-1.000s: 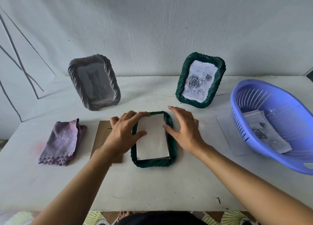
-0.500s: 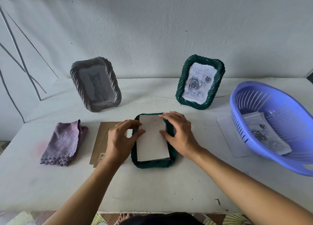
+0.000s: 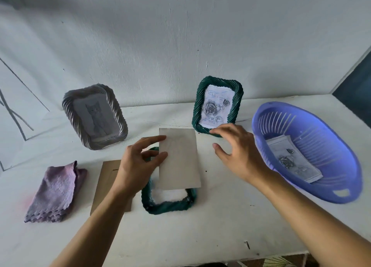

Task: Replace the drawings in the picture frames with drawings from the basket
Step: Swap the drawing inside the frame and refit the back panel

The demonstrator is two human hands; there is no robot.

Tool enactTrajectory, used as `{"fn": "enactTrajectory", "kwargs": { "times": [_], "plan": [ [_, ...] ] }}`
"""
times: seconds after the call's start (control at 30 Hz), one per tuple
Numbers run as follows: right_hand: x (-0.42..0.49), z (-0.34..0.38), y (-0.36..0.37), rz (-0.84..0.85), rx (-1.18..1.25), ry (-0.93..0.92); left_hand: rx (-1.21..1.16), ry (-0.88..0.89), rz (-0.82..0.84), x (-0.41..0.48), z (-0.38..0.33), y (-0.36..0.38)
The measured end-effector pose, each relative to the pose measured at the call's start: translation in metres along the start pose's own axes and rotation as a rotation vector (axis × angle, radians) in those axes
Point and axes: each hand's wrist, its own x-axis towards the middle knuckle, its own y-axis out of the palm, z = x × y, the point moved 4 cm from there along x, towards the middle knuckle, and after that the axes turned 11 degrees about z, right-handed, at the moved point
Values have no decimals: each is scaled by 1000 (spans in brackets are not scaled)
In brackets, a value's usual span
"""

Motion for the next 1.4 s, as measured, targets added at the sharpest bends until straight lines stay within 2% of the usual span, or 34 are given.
{"fn": "enactTrajectory", "kwargs": {
  "times": [0.17,0.27,0.33,0.43,0.57,0.8,1.03,1.23,1.4],
  "plan": [
    [-15,-30,-40,-48,-285,118,-124,-42,60,23,-8,32],
    [-23,-44,-51,14,-367,238,-131,-83,106,35,-1,56],
    [-28,-49,-56,120,-326,305,-145,-117,116,43,5,71],
    [-35,-59,-58,265,-104,360,-180,-153,133,51,9,97],
    [-37,-68,-68,164,35,328,-197,-201,184,60,13,125],
    [-38,-77,-100,-15,82,316,-305,-171,204,71,2,168],
    [-36,-86,-115,-19,105,326,-44,-147,207,79,15,206],
    [-37,-86,-114,-17,118,313,30,-68,232,83,14,225],
    [-38,-82,-106,-18,124,307,267,88,223,84,15,234]
  ]
}}
